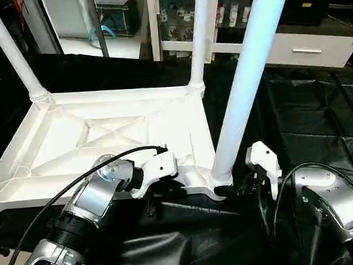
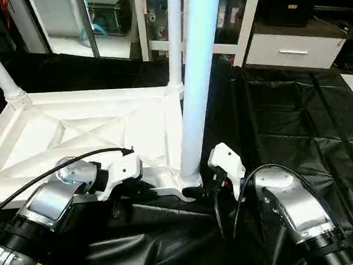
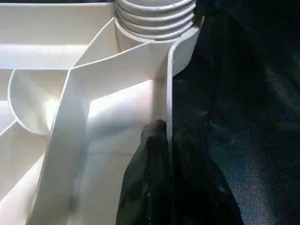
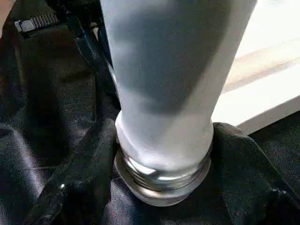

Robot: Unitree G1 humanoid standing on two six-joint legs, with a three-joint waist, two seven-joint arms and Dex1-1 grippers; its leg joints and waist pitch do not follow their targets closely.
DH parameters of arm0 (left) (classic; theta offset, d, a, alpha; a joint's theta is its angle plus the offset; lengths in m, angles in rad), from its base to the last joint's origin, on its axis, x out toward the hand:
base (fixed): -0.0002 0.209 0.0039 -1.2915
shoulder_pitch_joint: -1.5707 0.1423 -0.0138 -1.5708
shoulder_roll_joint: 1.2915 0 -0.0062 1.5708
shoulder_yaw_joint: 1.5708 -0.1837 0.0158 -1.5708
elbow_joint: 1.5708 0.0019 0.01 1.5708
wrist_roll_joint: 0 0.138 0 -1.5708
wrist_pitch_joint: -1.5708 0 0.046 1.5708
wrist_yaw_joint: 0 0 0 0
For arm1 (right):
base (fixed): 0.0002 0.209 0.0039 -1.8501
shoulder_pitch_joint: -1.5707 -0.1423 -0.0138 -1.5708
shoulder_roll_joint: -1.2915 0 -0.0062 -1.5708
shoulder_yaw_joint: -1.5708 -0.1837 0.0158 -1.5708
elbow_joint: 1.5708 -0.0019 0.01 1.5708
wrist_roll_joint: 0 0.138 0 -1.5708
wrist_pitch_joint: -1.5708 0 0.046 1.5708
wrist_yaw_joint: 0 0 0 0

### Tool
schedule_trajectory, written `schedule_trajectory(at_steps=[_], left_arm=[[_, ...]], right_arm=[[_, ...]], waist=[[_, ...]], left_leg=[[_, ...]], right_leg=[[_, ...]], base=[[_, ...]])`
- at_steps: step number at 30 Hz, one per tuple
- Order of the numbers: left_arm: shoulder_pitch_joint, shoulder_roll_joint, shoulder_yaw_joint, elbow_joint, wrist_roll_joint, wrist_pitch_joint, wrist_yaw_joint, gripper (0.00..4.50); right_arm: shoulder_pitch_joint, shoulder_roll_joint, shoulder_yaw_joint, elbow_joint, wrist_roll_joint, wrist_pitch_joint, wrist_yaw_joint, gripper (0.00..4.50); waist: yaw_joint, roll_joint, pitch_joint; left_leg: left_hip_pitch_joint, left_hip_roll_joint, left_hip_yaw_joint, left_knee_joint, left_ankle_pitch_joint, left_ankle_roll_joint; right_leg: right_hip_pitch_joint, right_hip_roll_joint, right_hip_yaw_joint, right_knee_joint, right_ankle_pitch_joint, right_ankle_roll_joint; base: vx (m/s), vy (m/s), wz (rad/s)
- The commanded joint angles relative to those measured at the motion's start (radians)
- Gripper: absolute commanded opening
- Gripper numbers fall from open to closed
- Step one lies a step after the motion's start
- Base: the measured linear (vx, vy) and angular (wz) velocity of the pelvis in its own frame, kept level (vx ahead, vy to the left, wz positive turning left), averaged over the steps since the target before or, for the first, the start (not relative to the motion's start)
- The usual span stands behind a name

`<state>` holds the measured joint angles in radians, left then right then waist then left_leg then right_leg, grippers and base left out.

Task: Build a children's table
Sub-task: Rotate leg to tighten

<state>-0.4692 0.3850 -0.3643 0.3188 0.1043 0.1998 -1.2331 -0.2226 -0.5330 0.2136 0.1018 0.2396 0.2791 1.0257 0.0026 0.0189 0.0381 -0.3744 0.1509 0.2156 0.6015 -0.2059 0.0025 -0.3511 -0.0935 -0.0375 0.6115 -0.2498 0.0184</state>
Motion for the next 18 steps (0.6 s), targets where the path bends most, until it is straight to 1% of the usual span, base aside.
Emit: schedule_trajectory(at_steps=[1, 3, 5, 6, 7, 9, 10, 12, 13, 14, 15, 16, 17, 18], left_arm=[[0.035, 0.009, -0.014, 0.023, -0.022, 0.023, -0.003, 0.00], [0.037, 0.010, -0.010, 0.025, -0.023, 0.022, 0.002, 0.00], [0.039, -0.002, 0.006, 0.031, -0.031, 0.028, 0.024, 0.00], [0.036, -0.017, 0.019, 0.041, -0.035, 0.027, 0.049, 0.00], [0.033, -0.029, 0.028, 0.050, -0.037, 0.026, 0.070, 0.00], [0.020, -0.061, 0.049, 0.080, -0.039, 0.020, 0.123, 0.00], [0.000, -0.095, 0.069, 0.120, -0.040, 0.021, 0.180, 0.00], [-0.013, -0.115, 0.077, 0.143, -0.043, 0.013, 0.201, 0.00], [-0.029, -0.134, 0.082, 0.169, -0.041, 0.004, 0.227, 0.00], [-0.038, -0.143, 0.084, 0.183, -0.039, -0.004, 0.242, 0.00], [-0.043, -0.148, 0.085, 0.192, -0.038, -0.009, 0.250, 0.00], [-0.070, -0.176, 0.090, 0.235, -0.029, -0.023, 0.295, 0.00], [-0.070, -0.176, 0.090, 0.235, -0.029, -0.023, 0.295, 0.00], [-0.078, -0.183, 0.090, 0.247, -0.025, -0.031, 0.308, 0.00]], right_arm=[[-0.007, -0.008, 0.013, 0.015, -0.014, -0.011, 0.005, 2.70], [-0.009, 0.007, 0.007, 0.031, -0.029, -0.021, -0.029, 2.69], [-0.023, 0.050, -0.012, 0.074, -0.061, -0.036, -0.126, 2.69], [-0.031, 0.082, -0.026, 0.101, -0.078, -0.043, -0.193, 2.69], [-0.036, 0.106, -0.036, 0.118, -0.085, -0.045, -0.237, 2.69], [-0.042, 0.159, -0.057, 0.144, -0.085, -0.042, -0.315, 2.69], [-0.048, 0.214, -0.075, 0.169, -0.087, -0.036, -0.397, 2.69], [-0.051, 0.246, -0.076, 0.181, -0.093, -0.035, -0.441, 2.69], [-0.059, 0.278, -0.073, 0.197, -0.108, -0.043, -0.489, 2.69], [-0.064, 0.295, -0.072, 0.208, -0.117, -0.046, -0.517, 2.69], [-0.067, 0.305, -0.071, 0.215, -0.122, -0.047, -0.533, 2.69], [-0.094, 0.356, -0.066, 0.267, -0.170, -0.063, -0.649, 2.69], [-0.094, 0.356, -0.066, 0.267, -0.170, -0.063, -0.649, 2.69], [-0.105, 0.375, -0.066, 0.285, -0.180, -0.063, -0.684, 2.69]], waist=[[0.009, -0.024, -0.042], [0.009, -0.024, -0.042], [0.006, -0.021, -0.042], [0.000, -0.022, -0.040], [-0.009, -0.022, -0.038], [-0.017, -0.023, -0.037], [-0.024, -0.023, -0.035], [-0.022, -0.022, -0.037], [-0.021, -0.019, -0.037], [-0.021, -0.019, -0.037], [-0.021, -0.019, -0.037], [-0.022, -0.017, -0.037], [-0.023, -0.016, -0.037], [-0.025, -0.018, -0.040]], left_leg=[[0.015, 0.092, -0.048, -0.077, -0.142, 0.090], [0.015, 0.092, -0.048, -0.077, -0.145, 0.088], [0.016, 0.092, -0.048, -0.078, -0.149, 0.082], [0.011, 0.090, -0.050, -0.081, -0.163, 0.071], [0.007, 0.089, -0.053, -0.085, -0.186, 0.053], [0.009, 0.089, -0.056, -0.089, -0.215, 0.032], [0.013, 0.087, -0.055, -0.091, -0.258, 0.008], [0.020, 0.086, -0.056, -0.090, -0.287, -0.012], [0.020, 0.087, -0.057, -0.092, -0.285, -0.016], [0.023, 0.087, -0.053, -0.092, -0.286, -0.020], [0.023, 0.087, -0.053, -0.092, -0.286, -0.020], [0.020, 0.086, -0.054, -0.094, -0.281, -0.022], [0.022, 0.084, -0.053, -0.093, -0.288, -0.027], [0.018, 0.083, -0.056, -0.093, -0.282, -0.029]], right_leg=[[0.014, -0.076, 0.042, -0.065, -0.031, -0.299], [0.014, -0.075, 0.041, -0.066, -0.037, -0.298], [0.010, -0.075, 0.042, -0.066, -0.042, -0.302], [0.013, -0.074, 0.040, -0.067, -0.067, -0.300], [0.014, -0.074, 0.038, -0.069, -0.107, -0.293], [0.012, -0.073, 0.038, -0.073, -0.151, -0.282], [0.007, -0.070, 0.040, -0.080, -0.209, -0.266], [0.001, -0.073, 0.043, -0.086, -0.252, -0.255], [0.002, -0.072, 0.043, -0.086, -0.246, -0.246], [-0.005, -0.069, 0.045, -0.088, -0.228, -0.243], [-0.005, -0.069, 0.045, -0.088, -0.228, -0.243], [-0.005, -0.068, 0.045, -0.086, -0.207, -0.242], [-0.009, -0.068, 0.045, -0.087, -0.213, -0.241], [-0.001, -0.071, 0.045, -0.085, -0.210, -0.237]], base=[[0.000, 0.000, 0.00], [0.000, 0.000, 0.00], [0.000, 0.000, 0.00], [0.000, 0.000, 0.00], [0.000, 0.000, 0.00], [0.000, 0.000, 0.00], [0.000, 0.000, 0.00], [0.000, 0.000, 0.00], [0.000, 0.000, 0.00], [0.000, 0.000, 0.00], [0.000, 0.000, 0.00], [0.000, 0.000, 0.00], [0.000, 0.000, 0.00], [0.000, 0.000, 0.00]])
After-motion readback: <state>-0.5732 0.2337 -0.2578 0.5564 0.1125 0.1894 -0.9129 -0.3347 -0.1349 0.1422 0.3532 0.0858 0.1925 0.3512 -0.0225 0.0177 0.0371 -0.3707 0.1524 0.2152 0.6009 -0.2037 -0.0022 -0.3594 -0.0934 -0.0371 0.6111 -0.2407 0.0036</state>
